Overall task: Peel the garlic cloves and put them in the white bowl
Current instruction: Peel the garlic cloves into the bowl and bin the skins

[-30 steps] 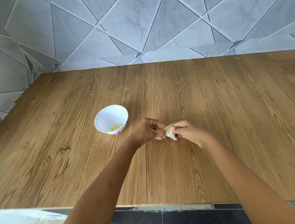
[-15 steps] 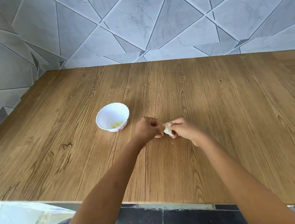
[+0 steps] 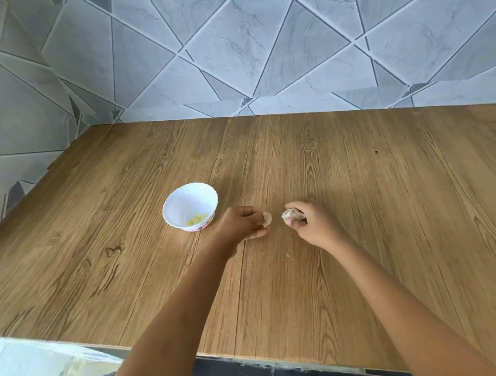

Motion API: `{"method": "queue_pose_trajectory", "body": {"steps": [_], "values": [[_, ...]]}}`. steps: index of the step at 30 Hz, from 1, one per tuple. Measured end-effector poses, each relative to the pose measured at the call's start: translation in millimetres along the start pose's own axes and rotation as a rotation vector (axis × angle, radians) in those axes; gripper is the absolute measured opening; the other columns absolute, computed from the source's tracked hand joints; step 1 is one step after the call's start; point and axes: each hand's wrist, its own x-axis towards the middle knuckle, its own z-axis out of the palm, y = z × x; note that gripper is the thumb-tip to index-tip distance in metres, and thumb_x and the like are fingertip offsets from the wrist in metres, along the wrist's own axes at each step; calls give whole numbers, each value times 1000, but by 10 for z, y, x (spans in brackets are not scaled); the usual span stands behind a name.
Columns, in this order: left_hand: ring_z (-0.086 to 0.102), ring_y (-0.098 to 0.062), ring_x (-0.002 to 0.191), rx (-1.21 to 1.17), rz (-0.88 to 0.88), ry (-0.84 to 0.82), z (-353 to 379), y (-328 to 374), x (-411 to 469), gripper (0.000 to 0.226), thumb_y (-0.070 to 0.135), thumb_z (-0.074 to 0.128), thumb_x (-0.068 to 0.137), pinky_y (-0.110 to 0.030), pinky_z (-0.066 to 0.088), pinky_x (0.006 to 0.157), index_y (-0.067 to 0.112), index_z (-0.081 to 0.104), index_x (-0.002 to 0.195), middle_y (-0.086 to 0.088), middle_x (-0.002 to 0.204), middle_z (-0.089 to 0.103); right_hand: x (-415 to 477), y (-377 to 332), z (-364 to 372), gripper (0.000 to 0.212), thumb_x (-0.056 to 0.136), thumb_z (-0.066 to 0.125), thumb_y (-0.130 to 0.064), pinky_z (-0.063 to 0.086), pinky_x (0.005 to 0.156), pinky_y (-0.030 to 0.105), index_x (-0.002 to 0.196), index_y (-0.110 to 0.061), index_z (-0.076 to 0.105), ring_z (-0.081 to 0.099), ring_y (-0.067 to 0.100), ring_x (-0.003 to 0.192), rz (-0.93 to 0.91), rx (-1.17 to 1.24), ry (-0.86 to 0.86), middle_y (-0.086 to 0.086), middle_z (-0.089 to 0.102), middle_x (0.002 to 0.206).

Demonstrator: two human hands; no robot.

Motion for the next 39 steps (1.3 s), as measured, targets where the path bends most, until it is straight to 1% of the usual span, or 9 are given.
{"method": "queue_pose_trajectory", "body": {"steps": [6, 10, 14, 19, 23, 27, 30, 34, 39], "values": [[64, -13, 68, -86, 6, 73, 48, -12, 15, 15, 6, 70, 84, -20, 56, 66, -2, 66, 95, -8, 80, 66, -13, -59, 153, 27, 86, 64, -7, 47, 79, 24, 113, -5, 67, 60, 17, 91, -152, 123, 381, 6, 64, 103], [63, -12, 65, -80, 45, 68, 58, 18, -14, 5, 3, 68, 84, -23, 54, 67, 3, 66, 89, -7, 76, 68, -18, -153, 115, 22, 88, 65, -10, 50, 59, 13, 106, 2, 69, 63, 2, 62, 28, 626, 182, 2, 70, 82], [64, -7, 62, -59, 71, 42, 66, 79, -58, 4, 2, 67, 85, -16, 54, 60, 5, 67, 87, -4, 72, 69, -17, -188, 99, 19, 85, 68, -10, 54, 61, 16, 100, 1, 70, 67, 4, 63, 87, 801, 155, 5, 70, 76], [60, -3, 53, 33, 87, 75, 116, 82, -100, 4, 3, 69, 83, -11, 44, 50, 2, 68, 87, -4, 68, 67, -54, -215, 156, 11, 88, 65, -8, 51, 58, 13, 93, -2, 72, 65, 6, 62, 96, 771, 152, 3, 69, 72], [64, -7, 59, -19, 61, 79, 157, 24, -109, 3, 5, 70, 83, -17, 49, 58, 5, 68, 80, -5, 69, 69, -59, -228, 211, 12, 89, 62, -7, 50, 55, 12, 94, -2, 72, 62, -1, 53, 174, 706, 191, 2, 67, 68], [67, -18, 66, -13, 135, 214, 254, -54, -112, 10, 8, 75, 79, -26, 55, 64, 0, 68, 79, -11, 72, 70, -46, -270, 338, 12, 89, 64, -11, 59, 66, 39, 86, -6, 74, 69, 18, 62, 227, 583, 304, 7, 70, 67], [69, -20, 67, 104, 220, 343, 310, -109, -124, 8, 11, 76, 77, -30, 58, 67, 6, 70, 77, -10, 72, 72, -36, -273, 387, 12, 87, 65, -12, 58, 65, 45, 79, -8, 74, 69, 25, 62, 253, 576, 356, 8, 70, 65], [69, -23, 70, 12, 213, 381, 327, -164, -141, 6, 7, 71, 80, -33, 57, 70, 9, 68, 75, -12, 74, 71, -58, -312, 390, 16, 86, 66, -13, 55, 57, 39, 74, -4, 73, 66, 26, 57, 163, 468, 407, 9, 68, 61], [66, -20, 70, -158, 123, 407, 310, -180, -205, 12, 7, 65, 85, -36, 56, 78, 8, 65, 73, -10, 71, 68, -158, -350, 381, 16, 84, 69, -14, 39, 50, 15, 72, -4, 72, 60, 15, 53, 98, 389, 517, 5, 68, 61]]}}
